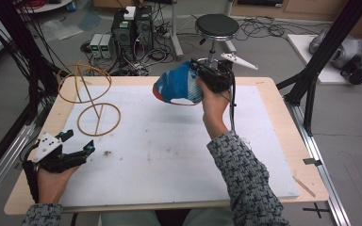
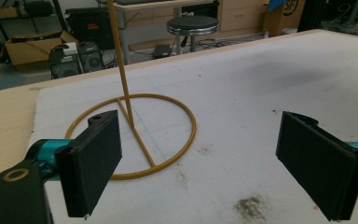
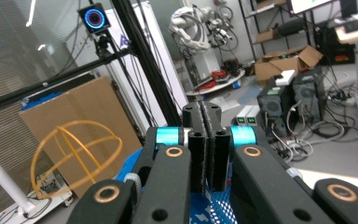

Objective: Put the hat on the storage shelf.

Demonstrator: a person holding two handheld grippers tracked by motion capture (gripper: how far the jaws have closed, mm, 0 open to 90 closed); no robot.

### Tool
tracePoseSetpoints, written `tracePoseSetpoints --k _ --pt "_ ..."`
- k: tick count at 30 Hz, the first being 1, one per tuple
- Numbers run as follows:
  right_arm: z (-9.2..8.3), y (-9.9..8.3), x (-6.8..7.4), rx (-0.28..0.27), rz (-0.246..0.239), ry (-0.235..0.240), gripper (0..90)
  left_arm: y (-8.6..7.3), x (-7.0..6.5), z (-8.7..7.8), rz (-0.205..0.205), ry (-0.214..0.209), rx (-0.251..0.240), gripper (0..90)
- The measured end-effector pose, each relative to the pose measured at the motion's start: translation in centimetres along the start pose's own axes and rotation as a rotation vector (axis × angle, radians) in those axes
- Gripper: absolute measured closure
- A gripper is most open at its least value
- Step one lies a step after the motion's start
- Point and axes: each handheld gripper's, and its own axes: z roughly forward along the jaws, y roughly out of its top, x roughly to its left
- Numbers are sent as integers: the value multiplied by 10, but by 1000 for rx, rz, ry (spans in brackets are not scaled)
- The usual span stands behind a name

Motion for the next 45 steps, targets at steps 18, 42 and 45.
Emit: tracePoseSetpoints --k 18,42,45 --pt "59 38 50 -41 -68 44 897 -4 3 0 11 18 5 145" --pt "110 59 112 -52 -129 145 897 -5 6 -5 6 32 2 145" --pt "116 60 121 -47 -129 166 897 -5 6 -7 3 34 2 145"
